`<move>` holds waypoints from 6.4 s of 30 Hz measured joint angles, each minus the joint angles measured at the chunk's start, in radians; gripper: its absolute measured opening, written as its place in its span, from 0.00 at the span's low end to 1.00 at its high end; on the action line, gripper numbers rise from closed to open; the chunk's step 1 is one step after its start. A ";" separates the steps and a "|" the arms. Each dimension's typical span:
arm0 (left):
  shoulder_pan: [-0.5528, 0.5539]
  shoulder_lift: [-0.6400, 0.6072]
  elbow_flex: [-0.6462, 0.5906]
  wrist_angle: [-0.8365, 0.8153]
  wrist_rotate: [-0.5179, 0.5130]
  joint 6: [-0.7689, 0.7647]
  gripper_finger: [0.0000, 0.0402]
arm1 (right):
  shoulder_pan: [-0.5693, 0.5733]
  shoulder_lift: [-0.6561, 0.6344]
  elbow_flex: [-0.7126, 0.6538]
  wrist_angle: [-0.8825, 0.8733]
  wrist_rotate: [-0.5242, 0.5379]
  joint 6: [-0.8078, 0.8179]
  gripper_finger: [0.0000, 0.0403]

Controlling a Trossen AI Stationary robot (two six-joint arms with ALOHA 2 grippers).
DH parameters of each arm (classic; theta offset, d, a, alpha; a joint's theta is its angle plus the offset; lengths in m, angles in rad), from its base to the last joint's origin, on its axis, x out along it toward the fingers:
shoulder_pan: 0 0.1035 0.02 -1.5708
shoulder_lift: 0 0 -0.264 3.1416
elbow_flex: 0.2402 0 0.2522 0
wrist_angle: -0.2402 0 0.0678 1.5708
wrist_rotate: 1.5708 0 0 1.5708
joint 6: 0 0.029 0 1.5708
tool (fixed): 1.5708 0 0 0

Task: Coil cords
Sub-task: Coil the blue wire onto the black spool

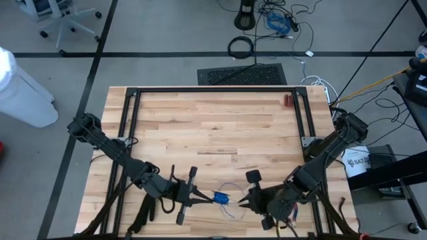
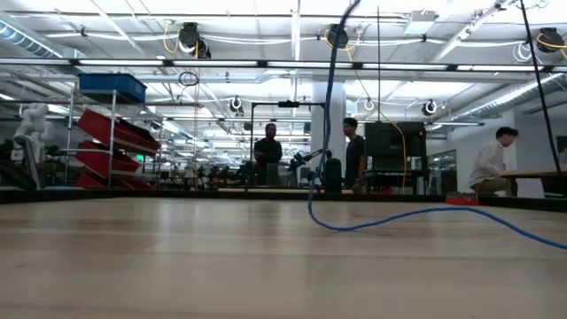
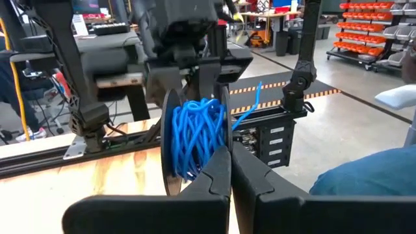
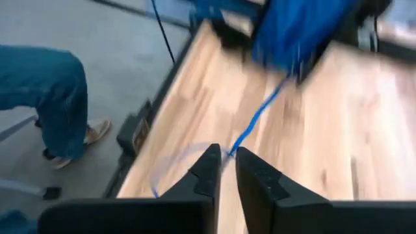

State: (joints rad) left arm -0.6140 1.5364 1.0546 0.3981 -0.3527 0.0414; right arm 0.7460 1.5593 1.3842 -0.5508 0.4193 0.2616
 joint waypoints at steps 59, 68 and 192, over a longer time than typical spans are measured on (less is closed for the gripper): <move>0.011 -0.004 -0.001 0.013 -0.049 0.053 0.00 | 0.103 0.521 -0.198 0.847 0.622 0.557 0.37; 0.011 -0.004 -0.001 0.012 -0.049 0.055 0.00 | 0.103 0.532 -0.198 0.854 0.659 0.561 0.14; -0.029 0.013 -0.001 0.083 0.352 0.095 0.00 | -0.172 0.269 0.451 0.293 -0.081 -0.645 0.00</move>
State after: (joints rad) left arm -0.6426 1.5490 1.0534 0.4814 -0.0006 0.1368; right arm 0.5743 1.8286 1.8351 -0.2578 0.3381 -0.3830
